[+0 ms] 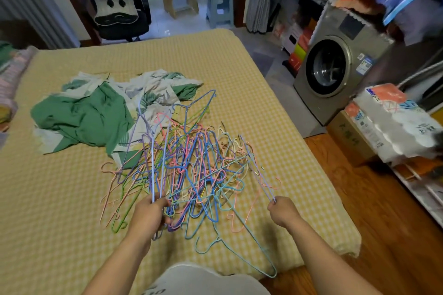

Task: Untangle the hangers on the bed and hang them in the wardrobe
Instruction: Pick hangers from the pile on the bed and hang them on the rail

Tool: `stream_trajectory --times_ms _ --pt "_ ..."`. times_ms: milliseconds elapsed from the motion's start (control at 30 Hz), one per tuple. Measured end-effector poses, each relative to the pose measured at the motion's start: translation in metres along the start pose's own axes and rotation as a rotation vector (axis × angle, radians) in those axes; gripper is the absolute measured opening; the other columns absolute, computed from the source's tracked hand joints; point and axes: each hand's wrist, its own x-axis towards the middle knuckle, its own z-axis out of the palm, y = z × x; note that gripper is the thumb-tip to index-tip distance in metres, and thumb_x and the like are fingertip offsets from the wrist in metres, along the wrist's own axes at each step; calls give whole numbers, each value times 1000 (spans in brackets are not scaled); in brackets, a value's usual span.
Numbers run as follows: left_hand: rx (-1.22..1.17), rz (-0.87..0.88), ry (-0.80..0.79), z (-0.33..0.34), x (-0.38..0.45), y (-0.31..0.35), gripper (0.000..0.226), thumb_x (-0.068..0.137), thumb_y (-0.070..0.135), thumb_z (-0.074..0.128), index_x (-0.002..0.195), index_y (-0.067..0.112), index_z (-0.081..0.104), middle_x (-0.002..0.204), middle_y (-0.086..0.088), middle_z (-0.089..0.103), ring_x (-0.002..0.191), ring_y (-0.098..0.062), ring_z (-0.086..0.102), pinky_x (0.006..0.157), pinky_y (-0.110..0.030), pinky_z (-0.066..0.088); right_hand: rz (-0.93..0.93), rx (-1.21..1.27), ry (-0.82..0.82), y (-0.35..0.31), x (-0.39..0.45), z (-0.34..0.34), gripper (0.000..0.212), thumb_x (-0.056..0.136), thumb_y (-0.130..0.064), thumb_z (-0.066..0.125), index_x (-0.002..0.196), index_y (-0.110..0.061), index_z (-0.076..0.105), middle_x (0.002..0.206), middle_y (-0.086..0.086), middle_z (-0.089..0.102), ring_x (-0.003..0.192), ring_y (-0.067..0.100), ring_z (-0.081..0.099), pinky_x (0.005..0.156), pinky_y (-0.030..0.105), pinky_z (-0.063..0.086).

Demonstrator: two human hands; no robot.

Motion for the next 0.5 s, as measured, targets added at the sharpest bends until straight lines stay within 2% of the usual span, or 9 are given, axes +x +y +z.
stream_trajectory --times_ms 67,133,200,300,400,433,500 --pt "4 -4 -11 0 -4 0 15 91 3 50 99 5 63 59 -6 63 47 -25 50 49 -26 31 71 98 -79 -2 7 6 17 88 -11 46 91 -7 62 83 17 62 66 30 58 71 43 60" --pt "11 -7 -13 -2 -8 0 15 92 4 50 100 6 63 71 -9 63 47 -24 49 49 -26 30 136 213 -110 -11 1 2 20 88 -7 47 100 -4 64 77 15 61 59 29 59 61 39 59" --pt "24 -3 -10 -6 -12 0 15 92 4 52 101 6 64 85 -11 61 45 -23 49 44 -24 31 163 304 -87 -15 -1 -1 22 91 -7 46 106 -5 62 80 14 59 62 29 59 58 35 56" --pt "28 2 -10 -11 -13 -1 15 93 5 52 101 4 64 87 -12 60 45 -23 47 40 -24 33 116 382 27 -12 2 -5 35 89 -3 39 109 -9 66 82 11 61 70 32 62 74 44 60" --pt "52 2 -9 -15 -10 -3 14 93 6 51 97 1 64 78 -14 58 45 -24 47 43 -26 34 122 523 180 -1 5 -11 44 80 1 36 100 -16 71 80 10 65 71 35 70 76 50 60" --pt "62 -1 -10 -15 -8 -4 14 93 7 52 96 1 64 76 -15 57 46 -24 47 45 -26 33 135 538 236 3 4 -14 44 77 -2 36 95 -20 72 86 12 68 77 36 71 77 50 60" --pt "88 -5 -25 -14 -3 -5 15 92 9 52 95 0 64 72 -17 56 47 -24 46 47 -26 31 156 559 317 9 -1 -21 44 75 0 39 87 -26 72 101 16 71 84 33 68 73 41 58"
